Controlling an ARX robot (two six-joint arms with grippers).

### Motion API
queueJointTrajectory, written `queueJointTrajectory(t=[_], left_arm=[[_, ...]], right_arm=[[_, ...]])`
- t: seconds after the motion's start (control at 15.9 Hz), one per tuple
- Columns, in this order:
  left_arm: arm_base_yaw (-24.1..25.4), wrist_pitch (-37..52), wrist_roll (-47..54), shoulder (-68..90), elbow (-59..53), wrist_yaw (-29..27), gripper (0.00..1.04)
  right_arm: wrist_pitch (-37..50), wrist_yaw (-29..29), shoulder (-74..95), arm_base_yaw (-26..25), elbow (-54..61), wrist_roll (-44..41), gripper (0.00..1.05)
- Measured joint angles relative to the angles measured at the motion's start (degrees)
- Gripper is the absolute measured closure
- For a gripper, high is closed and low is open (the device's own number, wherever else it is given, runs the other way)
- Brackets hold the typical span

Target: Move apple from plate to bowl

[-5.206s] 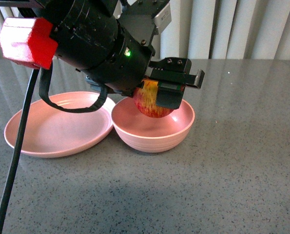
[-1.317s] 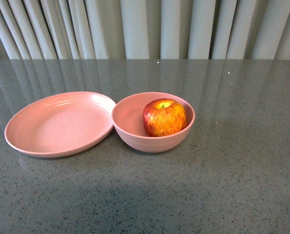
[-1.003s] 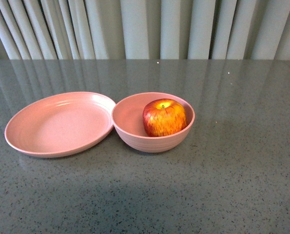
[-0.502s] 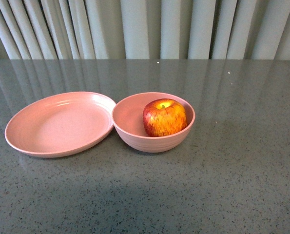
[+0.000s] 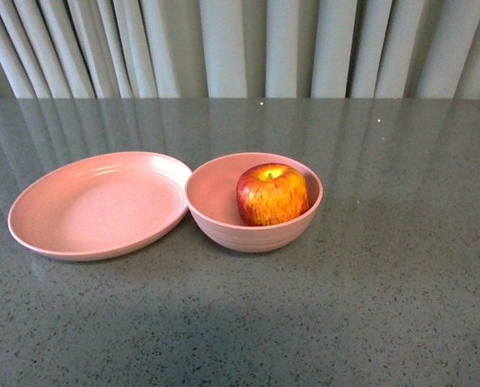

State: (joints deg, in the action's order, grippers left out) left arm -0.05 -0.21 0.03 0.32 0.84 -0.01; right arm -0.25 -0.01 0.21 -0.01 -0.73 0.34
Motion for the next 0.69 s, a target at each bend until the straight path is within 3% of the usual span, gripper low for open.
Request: queueJointTrajectory(t=[0.19,0.69], left_arm=[[0.0,0.02,-0.02,0.0,0.0,0.0,0.08],[0.0,0.0,0.0,0.0,0.0,0.0,0.07]], right_arm=[[0.0,0.0,-0.02,0.0,0.0,0.0,0.07],[0.0,0.0,0.0,0.0,0.0,0.0,0.07]])
